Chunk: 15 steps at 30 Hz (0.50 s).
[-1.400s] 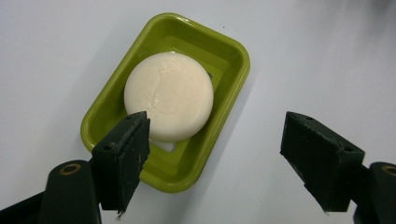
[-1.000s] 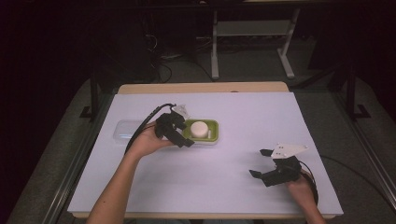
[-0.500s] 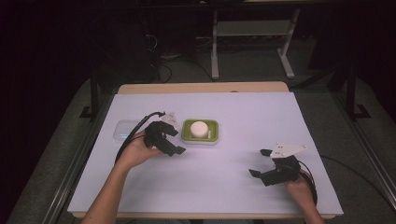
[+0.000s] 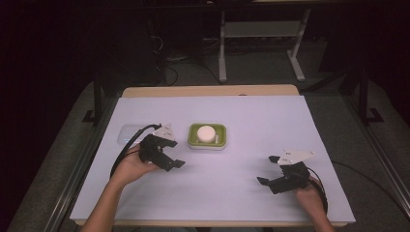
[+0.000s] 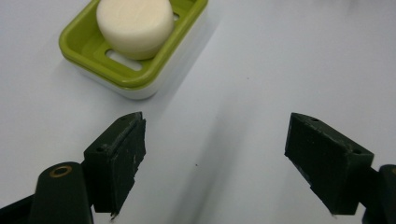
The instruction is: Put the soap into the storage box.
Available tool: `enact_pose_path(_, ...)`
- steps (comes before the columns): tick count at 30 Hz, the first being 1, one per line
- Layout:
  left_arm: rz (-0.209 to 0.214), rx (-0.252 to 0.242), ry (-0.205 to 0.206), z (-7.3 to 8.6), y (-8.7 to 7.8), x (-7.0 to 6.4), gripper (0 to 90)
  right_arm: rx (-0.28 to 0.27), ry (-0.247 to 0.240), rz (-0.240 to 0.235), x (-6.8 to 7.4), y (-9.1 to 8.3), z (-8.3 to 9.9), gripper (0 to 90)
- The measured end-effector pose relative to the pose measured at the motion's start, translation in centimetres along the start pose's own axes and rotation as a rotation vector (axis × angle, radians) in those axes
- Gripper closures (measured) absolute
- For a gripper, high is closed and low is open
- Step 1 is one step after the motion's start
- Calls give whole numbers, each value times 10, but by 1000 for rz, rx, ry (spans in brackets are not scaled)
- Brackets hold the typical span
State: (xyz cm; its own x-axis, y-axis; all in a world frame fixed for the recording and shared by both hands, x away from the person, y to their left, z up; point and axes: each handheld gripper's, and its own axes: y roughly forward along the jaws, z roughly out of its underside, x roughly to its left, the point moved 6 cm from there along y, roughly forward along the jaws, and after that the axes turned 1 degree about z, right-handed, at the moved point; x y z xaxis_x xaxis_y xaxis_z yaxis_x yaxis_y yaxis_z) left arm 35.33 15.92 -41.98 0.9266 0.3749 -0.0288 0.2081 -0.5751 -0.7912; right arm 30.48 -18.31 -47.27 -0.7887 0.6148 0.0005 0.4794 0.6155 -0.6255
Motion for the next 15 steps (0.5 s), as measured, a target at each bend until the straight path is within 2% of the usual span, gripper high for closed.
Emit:
enact_pose_path(3, 3, -15, -2, 3, -2, -4, 196, 1, -5, 4, 0, -1, 0, 132)
enact_pose_path(11, -2, -8, 12, 18, -6, -12, 194, 6, -5, 12, 0, -2, 2, 132)
enact_pose_path(15, -8, -10, 4, 27, -7, -15, 194, 8, 1, 13, -1, -2, 3, 132)
